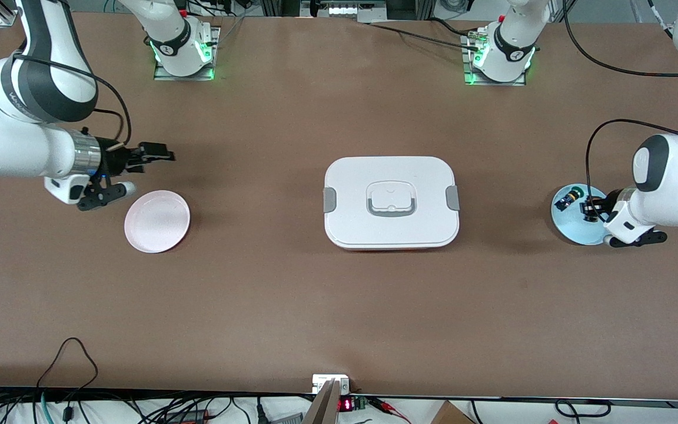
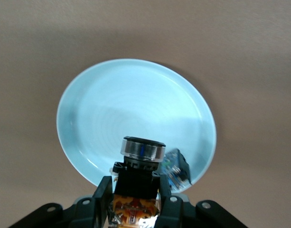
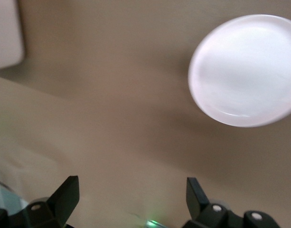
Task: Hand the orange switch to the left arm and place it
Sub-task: 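Move the switch over the blue plate while the right gripper withdraws, then lower the switch onto the blue plate and open the left gripper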
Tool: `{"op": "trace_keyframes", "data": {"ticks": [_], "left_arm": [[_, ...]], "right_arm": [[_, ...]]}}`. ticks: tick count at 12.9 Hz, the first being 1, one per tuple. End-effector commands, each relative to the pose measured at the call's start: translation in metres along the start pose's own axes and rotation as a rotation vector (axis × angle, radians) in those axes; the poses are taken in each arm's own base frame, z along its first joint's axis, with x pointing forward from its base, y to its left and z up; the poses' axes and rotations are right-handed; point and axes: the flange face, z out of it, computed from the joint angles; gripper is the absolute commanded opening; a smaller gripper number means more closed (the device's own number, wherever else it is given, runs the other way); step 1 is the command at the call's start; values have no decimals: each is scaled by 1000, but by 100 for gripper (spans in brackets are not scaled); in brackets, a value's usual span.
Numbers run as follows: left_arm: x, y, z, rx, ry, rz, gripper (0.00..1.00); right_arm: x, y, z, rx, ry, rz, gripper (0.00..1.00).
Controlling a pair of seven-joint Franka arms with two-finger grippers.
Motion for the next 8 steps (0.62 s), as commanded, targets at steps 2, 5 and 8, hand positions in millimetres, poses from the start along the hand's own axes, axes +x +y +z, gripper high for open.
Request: {"op": "trace_keyframes", "data": {"ticks": [2, 5, 8], "left_arm": [[10, -16, 27, 1, 3, 47, 0], [12, -20, 42, 2, -10, 53, 0], [16, -30, 53, 20, 11, 67, 0]], "right_arm": [[-15, 15, -50, -237, -51, 103, 100], [-30, 21, -118, -315, -43, 143, 100], [-43, 45, -166, -331, 81, 226, 100]]}}
